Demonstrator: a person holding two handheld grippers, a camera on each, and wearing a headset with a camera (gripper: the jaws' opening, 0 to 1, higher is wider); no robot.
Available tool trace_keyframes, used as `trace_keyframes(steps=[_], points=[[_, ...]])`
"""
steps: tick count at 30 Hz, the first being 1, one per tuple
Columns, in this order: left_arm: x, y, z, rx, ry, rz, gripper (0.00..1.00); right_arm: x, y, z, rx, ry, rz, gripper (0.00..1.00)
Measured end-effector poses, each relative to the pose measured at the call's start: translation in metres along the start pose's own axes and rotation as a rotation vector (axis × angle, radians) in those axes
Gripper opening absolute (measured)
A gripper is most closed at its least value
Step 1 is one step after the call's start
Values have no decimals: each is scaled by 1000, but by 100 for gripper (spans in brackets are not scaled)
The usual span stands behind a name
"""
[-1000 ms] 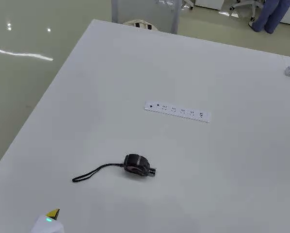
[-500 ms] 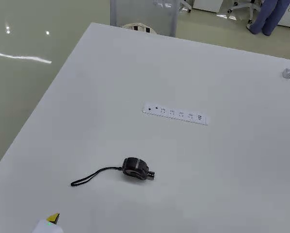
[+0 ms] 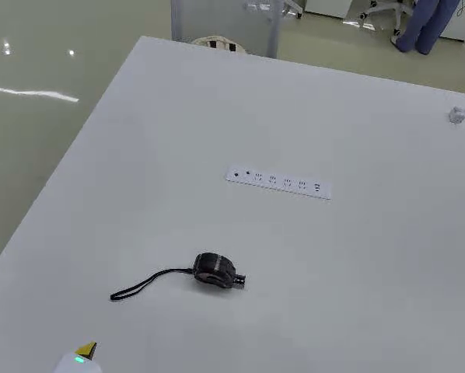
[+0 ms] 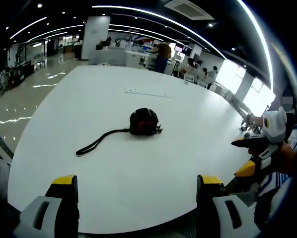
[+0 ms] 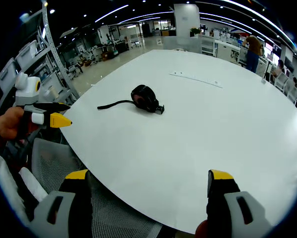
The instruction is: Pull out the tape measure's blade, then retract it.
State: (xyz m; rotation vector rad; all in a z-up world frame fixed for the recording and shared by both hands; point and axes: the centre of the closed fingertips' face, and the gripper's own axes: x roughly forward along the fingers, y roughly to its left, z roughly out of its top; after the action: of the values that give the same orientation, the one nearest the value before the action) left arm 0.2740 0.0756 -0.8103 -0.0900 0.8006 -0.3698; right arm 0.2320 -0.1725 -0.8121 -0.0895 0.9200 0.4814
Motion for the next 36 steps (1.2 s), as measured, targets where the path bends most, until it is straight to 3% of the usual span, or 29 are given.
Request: trace_keyframes(steps=[14, 36], points=[[5, -4, 0, 11, 7, -15, 95, 8, -2, 3, -23, 5, 8, 100], [15, 0, 2, 13, 15, -16, 95, 21, -7, 9, -53, 21, 17, 100]])
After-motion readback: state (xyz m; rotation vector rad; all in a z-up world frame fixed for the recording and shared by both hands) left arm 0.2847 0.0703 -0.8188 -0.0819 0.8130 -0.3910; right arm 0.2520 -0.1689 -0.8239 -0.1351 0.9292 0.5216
